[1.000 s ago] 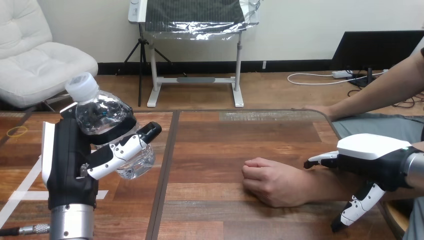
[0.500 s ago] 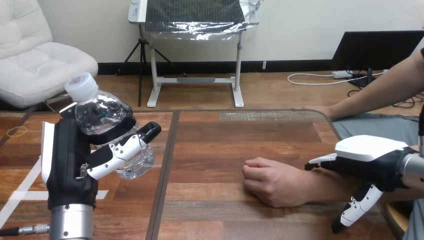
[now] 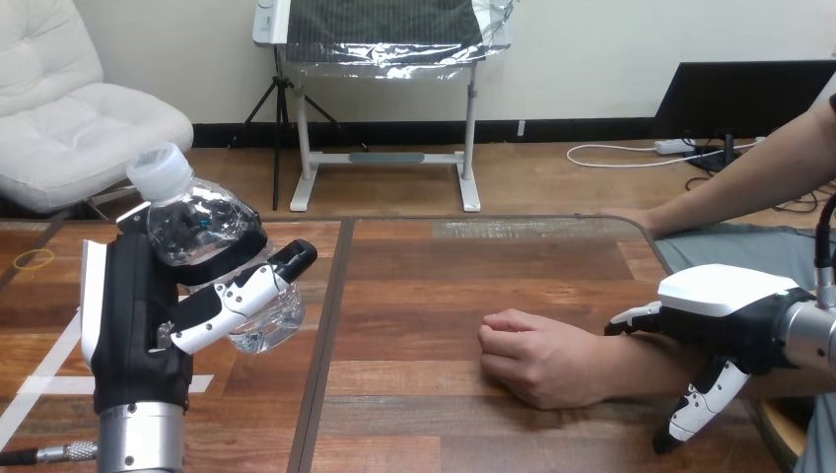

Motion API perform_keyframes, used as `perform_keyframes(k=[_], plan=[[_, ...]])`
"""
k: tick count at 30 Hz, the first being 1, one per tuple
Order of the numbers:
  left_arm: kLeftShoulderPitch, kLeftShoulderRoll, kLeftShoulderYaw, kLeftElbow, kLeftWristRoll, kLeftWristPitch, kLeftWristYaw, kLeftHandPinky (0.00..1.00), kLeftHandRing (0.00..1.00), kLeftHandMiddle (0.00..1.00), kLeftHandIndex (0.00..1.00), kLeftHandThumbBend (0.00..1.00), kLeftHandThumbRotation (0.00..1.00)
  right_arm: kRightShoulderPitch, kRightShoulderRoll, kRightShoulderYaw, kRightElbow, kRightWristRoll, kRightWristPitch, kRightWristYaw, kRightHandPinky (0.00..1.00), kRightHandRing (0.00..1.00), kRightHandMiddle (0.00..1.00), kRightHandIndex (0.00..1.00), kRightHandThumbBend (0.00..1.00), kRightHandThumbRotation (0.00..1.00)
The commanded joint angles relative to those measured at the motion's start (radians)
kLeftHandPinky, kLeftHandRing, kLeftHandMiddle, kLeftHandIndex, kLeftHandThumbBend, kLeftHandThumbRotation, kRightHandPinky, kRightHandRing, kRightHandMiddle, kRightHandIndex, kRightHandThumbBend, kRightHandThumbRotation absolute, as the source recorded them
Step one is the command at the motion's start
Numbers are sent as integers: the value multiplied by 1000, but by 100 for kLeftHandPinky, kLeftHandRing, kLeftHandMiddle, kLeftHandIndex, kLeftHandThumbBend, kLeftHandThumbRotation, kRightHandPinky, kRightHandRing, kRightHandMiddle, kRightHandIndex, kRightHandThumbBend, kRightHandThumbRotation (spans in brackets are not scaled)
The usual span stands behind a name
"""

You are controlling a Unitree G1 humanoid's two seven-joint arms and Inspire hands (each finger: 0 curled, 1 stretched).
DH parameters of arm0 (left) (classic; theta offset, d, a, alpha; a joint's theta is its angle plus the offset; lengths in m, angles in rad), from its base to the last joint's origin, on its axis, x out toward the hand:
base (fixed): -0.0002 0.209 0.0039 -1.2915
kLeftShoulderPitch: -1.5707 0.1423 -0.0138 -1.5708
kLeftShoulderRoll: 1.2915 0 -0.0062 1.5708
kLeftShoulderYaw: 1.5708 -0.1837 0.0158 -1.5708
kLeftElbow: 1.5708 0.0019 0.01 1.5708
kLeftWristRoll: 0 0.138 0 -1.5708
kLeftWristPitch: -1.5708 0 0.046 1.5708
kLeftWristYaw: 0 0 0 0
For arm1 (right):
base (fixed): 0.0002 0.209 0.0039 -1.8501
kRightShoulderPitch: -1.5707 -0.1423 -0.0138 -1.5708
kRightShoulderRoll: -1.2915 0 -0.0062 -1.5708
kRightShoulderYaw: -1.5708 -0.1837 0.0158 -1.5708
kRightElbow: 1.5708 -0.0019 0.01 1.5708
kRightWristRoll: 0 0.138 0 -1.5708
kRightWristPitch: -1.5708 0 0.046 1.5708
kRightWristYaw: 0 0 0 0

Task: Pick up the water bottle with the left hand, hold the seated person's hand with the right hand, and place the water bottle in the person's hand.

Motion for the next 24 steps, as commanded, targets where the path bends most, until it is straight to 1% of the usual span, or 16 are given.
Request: perform_keyframes(k=[1,5,8,12,16,22,24], plan=[[-59,-1,8,-28,0,-20,5,20,25,31,36,57,0,-70,37,19,37,-17,37,-28,89,88,89,89,100,42],[-59,0,9,-29,-2,-21,4,19,25,31,36,56,0,-78,49,25,55,-20,57,-40,87,88,88,89,100,40],[-59,1,10,-30,-1,-21,3,19,25,31,36,56,0,-89,54,33,80,-26,51,-58,84,86,87,88,100,40],[-58,2,11,-33,6,-18,8,19,25,31,36,56,0,-103,65,46,98,-38,80,-62,79,85,86,87,100,40],[-57,1,13,-32,3,-20,7,19,25,31,35,56,0,-116,77,56,114,-46,113,-59,69,84,85,86,100,40],[-55,1,15,-36,9,-14,13,19,25,31,35,55,0,-132,86,71,138,-55,125,-67,63,84,85,86,100,40],[-53,0,15,-38,1,-13,10,19,25,31,35,55,0,-139,92,76,154,-55,130,-72,61,83,84,85,100,40]])
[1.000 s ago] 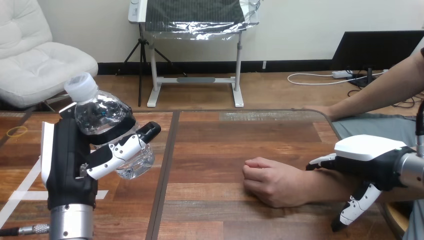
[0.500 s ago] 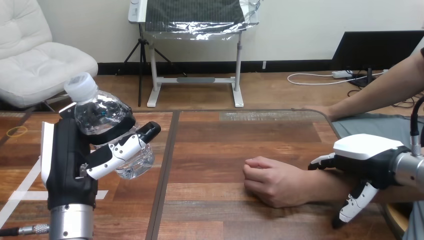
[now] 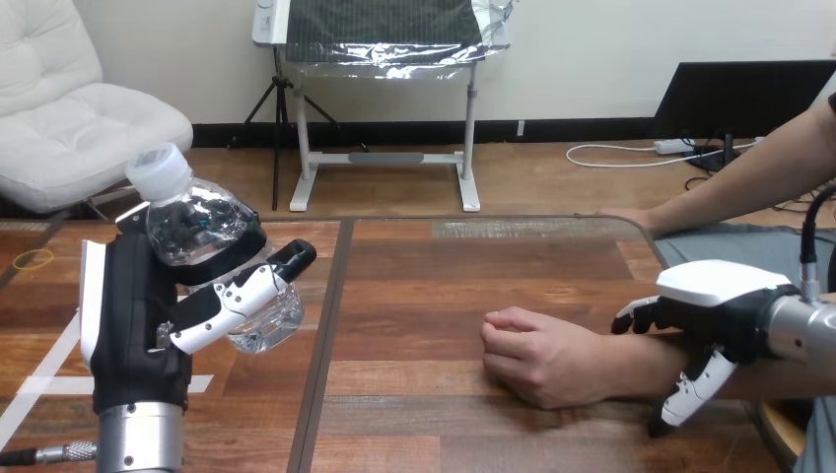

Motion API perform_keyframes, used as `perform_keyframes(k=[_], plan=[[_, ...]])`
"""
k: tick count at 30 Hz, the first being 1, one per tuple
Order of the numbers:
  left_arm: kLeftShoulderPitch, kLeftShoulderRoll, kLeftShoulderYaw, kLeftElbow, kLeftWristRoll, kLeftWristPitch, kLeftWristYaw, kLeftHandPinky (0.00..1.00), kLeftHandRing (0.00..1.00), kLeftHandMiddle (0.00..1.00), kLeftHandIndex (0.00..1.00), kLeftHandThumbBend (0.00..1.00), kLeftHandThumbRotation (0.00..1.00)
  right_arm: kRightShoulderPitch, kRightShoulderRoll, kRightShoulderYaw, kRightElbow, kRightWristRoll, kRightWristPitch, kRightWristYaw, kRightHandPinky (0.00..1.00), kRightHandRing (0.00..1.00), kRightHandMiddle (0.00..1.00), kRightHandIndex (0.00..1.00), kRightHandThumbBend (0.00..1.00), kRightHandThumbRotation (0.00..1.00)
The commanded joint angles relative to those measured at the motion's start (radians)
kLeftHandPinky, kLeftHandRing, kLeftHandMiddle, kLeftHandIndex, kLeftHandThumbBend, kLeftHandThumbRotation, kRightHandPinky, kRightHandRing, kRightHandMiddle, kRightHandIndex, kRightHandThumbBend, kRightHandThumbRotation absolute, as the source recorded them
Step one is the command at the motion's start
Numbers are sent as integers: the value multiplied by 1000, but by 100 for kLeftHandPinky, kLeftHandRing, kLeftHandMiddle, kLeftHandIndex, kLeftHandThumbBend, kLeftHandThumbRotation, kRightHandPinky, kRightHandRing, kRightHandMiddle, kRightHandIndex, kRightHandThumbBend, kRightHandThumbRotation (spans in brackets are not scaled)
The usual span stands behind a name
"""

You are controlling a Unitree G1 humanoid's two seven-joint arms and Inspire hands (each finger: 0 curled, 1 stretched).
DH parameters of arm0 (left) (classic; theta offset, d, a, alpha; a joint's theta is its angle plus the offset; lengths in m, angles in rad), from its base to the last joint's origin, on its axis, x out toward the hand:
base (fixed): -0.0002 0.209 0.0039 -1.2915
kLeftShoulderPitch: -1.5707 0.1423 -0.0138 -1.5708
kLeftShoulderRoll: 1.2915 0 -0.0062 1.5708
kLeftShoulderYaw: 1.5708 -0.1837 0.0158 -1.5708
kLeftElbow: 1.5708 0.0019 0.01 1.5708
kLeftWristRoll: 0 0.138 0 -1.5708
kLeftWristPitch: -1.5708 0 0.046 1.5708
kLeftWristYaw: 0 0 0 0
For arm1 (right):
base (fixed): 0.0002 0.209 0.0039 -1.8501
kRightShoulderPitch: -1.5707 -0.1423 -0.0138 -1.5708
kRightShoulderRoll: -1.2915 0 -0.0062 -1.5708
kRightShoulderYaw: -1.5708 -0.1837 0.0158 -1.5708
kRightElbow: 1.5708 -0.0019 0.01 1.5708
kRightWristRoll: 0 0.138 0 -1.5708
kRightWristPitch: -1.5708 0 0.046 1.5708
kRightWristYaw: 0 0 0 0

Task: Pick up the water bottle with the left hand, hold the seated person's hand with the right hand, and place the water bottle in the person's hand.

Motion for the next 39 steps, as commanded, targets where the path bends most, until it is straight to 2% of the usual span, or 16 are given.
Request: perform_keyframes(k=[1,10,22,29,39], plan=[[-54,0,13,-38,-4,-13,5,19,25,31,35,55,0,-63,31,16,53,-10,24,-27,60,83,84,85,100,40],[-53,3,16,-31,-11,-17,2,19,25,31,35,55,0,-90,52,29,116,-1,25,-39,59,80,82,83,100,36],[-54,0,21,-37,-13,-10,1,19,25,31,35,55,0,-130,83,57,181,-14,75,-24,54,75,81,82,100,32],[-55,-5,24,-47,-19,2,4,20,26,31,35,56,0,-147,93,79,215,-21,85,-33,52,72,79,80,100,31],[-55,-6,31,-64,-28,18,4,20,25,31,35,57,0,-163,102,118,243,-45,108,-22,53,75,81,82,100,32]])
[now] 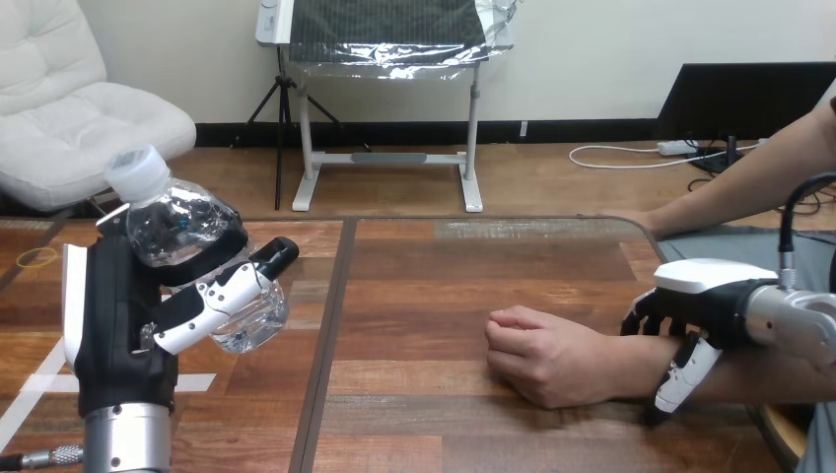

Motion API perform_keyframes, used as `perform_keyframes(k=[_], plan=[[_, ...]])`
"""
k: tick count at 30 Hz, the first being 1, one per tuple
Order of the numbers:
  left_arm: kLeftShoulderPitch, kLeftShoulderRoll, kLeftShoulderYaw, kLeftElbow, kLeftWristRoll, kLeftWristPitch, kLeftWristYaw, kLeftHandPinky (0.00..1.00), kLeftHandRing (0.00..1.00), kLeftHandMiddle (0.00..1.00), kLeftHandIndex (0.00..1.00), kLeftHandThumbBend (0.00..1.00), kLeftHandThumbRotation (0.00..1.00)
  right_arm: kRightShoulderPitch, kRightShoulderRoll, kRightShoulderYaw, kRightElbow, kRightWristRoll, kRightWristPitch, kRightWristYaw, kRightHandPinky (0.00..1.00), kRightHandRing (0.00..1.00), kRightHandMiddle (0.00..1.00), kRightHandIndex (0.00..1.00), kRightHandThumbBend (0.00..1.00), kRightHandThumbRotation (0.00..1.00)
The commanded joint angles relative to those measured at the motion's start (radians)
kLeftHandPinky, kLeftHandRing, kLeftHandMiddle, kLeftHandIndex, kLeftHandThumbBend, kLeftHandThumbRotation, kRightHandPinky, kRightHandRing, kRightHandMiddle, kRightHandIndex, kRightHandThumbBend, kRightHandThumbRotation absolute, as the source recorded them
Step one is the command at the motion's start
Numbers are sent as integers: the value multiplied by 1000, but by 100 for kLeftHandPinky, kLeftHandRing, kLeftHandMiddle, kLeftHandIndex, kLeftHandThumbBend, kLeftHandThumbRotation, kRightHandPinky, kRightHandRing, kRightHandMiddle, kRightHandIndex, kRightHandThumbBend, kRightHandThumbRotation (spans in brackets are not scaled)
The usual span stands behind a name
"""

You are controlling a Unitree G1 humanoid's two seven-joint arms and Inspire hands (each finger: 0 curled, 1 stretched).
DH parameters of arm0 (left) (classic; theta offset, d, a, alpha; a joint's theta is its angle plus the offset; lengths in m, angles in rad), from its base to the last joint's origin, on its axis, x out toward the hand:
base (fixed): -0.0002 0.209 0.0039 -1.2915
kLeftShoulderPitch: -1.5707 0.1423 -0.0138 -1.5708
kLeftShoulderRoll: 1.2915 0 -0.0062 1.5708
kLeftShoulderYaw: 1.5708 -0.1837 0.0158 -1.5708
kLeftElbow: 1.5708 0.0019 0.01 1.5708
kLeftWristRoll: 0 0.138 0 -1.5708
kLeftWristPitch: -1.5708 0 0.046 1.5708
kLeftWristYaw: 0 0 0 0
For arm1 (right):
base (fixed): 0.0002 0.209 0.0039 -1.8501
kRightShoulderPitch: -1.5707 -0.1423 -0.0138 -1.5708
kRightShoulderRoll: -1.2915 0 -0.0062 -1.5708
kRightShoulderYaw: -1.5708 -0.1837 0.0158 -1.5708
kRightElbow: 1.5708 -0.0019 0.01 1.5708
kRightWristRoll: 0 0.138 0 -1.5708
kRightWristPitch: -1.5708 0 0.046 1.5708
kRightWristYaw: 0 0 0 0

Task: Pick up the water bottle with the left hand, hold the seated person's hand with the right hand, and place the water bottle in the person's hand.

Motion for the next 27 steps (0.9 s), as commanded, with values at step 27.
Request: perform_keyframes(k=[27], plan=[[-71,15,26,-55,-26,-19,-5,18,24,30,35,54,0,-41,74,47,104,13,112,90,61,81,86,84,100,27]])
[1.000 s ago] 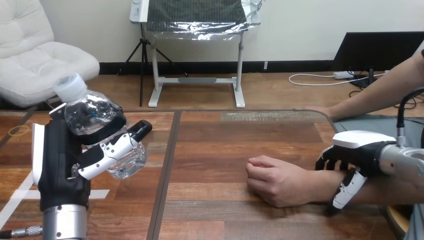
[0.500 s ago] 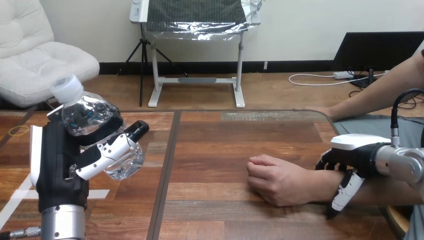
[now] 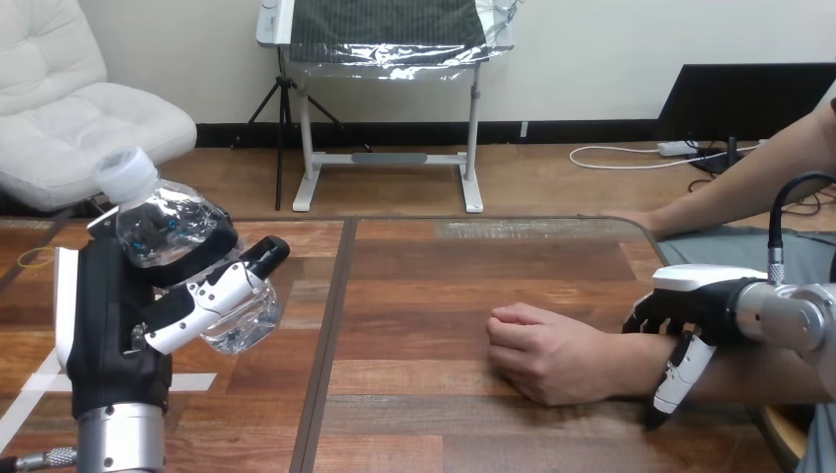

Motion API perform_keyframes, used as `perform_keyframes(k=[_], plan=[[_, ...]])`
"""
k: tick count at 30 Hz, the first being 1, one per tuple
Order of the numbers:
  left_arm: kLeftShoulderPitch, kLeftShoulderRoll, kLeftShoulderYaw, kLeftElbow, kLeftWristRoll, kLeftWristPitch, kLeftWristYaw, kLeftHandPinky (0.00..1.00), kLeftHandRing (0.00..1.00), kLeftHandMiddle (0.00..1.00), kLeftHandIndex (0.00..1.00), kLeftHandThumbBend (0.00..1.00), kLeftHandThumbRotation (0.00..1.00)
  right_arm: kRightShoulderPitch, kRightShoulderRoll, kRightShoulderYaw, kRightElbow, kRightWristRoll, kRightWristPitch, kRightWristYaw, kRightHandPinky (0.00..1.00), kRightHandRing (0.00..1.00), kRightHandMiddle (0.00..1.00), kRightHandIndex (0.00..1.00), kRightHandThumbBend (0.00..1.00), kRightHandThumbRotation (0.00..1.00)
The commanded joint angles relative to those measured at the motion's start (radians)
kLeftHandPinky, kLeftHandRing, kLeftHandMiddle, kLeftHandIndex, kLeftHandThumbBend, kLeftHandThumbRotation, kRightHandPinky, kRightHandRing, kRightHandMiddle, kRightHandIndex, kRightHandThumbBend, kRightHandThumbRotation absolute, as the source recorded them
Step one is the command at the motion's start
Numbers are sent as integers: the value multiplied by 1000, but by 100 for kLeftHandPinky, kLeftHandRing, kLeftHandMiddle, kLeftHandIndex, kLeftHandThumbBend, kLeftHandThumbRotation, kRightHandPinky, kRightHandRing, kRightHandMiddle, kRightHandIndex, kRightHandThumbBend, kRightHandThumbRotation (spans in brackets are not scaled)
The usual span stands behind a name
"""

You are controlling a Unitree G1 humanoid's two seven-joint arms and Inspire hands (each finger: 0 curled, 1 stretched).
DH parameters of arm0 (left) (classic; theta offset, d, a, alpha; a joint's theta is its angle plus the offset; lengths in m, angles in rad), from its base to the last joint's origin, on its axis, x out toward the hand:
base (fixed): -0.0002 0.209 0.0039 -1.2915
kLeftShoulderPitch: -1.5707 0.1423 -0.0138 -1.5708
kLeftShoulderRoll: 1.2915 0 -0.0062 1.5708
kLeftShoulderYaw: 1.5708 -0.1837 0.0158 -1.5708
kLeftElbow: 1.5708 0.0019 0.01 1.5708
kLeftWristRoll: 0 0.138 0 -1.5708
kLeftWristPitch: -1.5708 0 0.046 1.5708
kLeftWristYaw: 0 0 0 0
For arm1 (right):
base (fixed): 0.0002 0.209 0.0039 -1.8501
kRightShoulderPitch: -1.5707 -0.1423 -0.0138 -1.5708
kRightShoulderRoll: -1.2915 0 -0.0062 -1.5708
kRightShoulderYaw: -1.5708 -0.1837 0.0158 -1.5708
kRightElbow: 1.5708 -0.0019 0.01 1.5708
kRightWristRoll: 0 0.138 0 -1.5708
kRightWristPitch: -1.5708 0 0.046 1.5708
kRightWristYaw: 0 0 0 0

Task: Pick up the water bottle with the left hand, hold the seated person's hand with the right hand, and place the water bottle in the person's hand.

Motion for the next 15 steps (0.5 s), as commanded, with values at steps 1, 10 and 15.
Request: perform_keyframes(k=[1,10,15], plan=[[-70,13,12,-53,1,-34,-2,18,24,29,35,54,0,20,30,24,24,6,41,34,62,82,86,84,100,27],[-71,11,14,-55,4,-30,-1,18,24,29,35,54,0,45,32,23,16,30,35,53,67,84,87,85,100,33],[-73,11,17,-54,5,-29,-1,18,24,29,35,53,0,62,36,25,16,38,37,48,70,84,87,85,100,35]])
